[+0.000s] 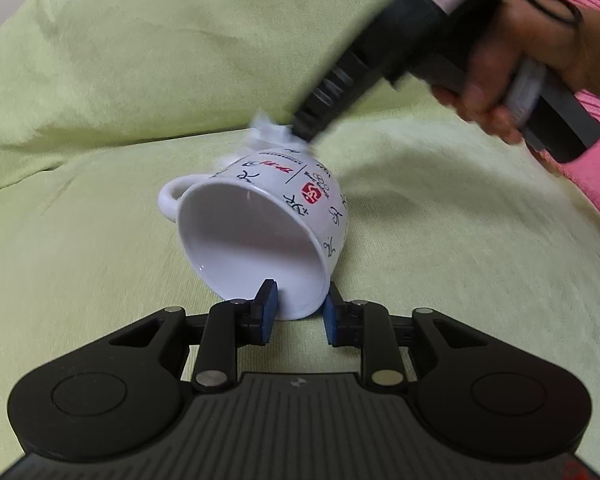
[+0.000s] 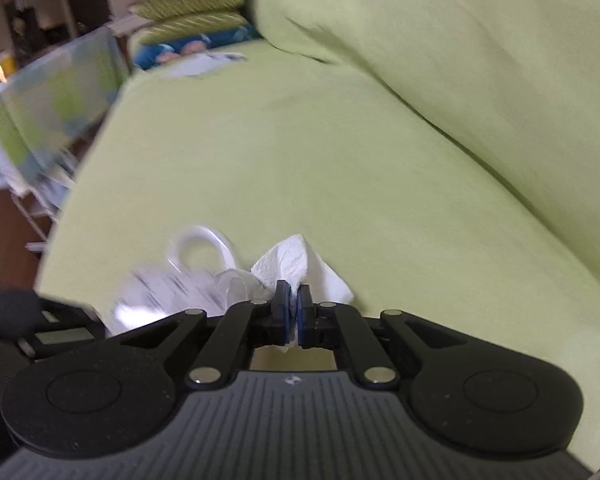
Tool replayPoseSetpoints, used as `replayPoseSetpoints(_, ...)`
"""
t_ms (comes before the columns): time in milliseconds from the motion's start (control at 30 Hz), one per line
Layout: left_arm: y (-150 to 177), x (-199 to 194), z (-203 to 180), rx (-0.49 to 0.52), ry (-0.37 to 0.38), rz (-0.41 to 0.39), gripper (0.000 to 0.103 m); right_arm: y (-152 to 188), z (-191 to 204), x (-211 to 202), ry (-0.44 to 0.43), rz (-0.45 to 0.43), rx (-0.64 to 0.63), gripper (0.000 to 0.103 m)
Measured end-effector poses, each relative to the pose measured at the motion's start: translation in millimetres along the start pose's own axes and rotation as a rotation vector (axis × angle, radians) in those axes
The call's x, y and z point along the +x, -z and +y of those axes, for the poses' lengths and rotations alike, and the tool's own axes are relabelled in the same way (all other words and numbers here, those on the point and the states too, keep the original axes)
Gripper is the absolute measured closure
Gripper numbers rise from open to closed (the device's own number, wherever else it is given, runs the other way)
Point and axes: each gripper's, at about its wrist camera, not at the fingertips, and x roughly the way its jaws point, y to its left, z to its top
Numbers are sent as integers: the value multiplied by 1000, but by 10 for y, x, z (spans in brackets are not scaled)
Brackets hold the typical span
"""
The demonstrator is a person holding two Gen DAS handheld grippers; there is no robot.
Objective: Clean container
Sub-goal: 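Wipe the mug's base and outer wall with the tissue in the right gripper, then wipe along the mug's side near the handle with the right gripper's tissue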
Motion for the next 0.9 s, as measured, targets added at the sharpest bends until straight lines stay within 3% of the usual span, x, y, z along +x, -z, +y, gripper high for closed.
replayPoseSetpoints(67, -3, 2, -4, -4, 2, -1, 74, 176, -45, -219, -4, -109, 72, 100)
replayPoseSetpoints(167, 3, 7, -4, -14, 6, -1, 74, 537, 109, -625, -99, -338, 145, 100)
replayPoseSetpoints(267, -13, 7, -5, -24, 7, 0, 74, 860, 384, -726, -171, -436, 149, 100)
replayPoseSetpoints(433, -7, 13, -22, -35, 5, 5, 73, 1060, 459, -431, -230, -429, 256, 102)
replayPoseSetpoints(533, 1, 14, -29, -44, -1, 9, 73, 1166, 219, -324, -301, -473, 447, 103)
replayPoseSetpoints(667, 15, 49, 22, -49, -2, 8, 74, 1232, 71, -235, -189, -469, 528, 102)
replayPoseSetpoints(767, 53, -24, 86, -56, 0, 3, 74, 1211, -6, -94, -89, -339, 534, 100)
replayPoseSetpoints(900, 96, -45, 100, -58, -2, -9, 74, 1240, -87, -144, -90, -378, 567, 100)
